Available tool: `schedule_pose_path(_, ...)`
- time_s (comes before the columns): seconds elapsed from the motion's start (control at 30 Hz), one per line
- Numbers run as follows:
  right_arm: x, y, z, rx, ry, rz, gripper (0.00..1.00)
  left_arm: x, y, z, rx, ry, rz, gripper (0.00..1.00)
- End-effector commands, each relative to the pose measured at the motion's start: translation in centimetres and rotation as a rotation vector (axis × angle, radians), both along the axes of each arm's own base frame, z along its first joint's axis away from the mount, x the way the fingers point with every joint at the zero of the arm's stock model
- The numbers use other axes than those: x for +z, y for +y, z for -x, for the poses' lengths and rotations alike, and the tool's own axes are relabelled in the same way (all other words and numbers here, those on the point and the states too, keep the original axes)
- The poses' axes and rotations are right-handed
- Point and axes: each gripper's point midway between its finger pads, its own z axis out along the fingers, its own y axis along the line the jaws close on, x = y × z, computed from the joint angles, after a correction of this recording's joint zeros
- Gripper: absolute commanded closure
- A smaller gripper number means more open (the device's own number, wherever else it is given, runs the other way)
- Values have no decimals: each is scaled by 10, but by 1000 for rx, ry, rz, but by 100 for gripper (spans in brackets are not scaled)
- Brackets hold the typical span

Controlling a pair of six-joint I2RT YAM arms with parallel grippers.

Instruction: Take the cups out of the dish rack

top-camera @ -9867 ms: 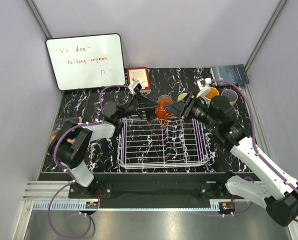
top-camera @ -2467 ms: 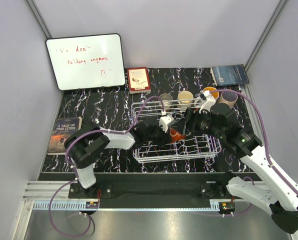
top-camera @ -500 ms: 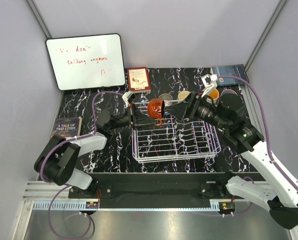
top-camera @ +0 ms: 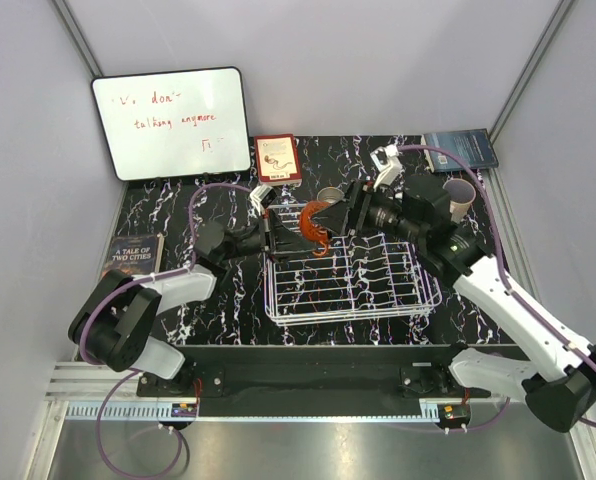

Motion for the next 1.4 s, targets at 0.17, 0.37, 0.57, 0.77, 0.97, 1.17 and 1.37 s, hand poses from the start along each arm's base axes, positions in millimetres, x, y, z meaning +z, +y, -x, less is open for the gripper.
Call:
schedule_pose_path(0.17, 12, 30, -15, 90, -41, -54, 48, 70, 15, 40, -39, -427, 244, 100)
schedule_pose_path(0.37, 12, 36, -16, 116, -32, -61, 90, 68, 14, 39, -43, -426, 240, 100)
schedule_pose_path(0.57, 11, 33, -5, 149, -36, -56, 100, 61, 10, 29, -37, -399, 227, 100)
schedule_pose_path(0.77, 13, 18, -1, 104, -70, -19, 100, 54, 2, 14, -51, -355, 210, 68)
schedule_pose_path(0.97, 21, 10, 4, 85, -102, -5, 100, 61, -4, 4, -57, -365, 220, 1)
schedule_pose_path(1.17, 27, -6, -7, -20, -139, 44, 100, 57, -2, -7, -42, -351, 206, 1)
schedule_pose_path(1.37, 32, -22, -42, -170, -170, 197, 100, -2, -3, -54, 91, -220, -111, 1)
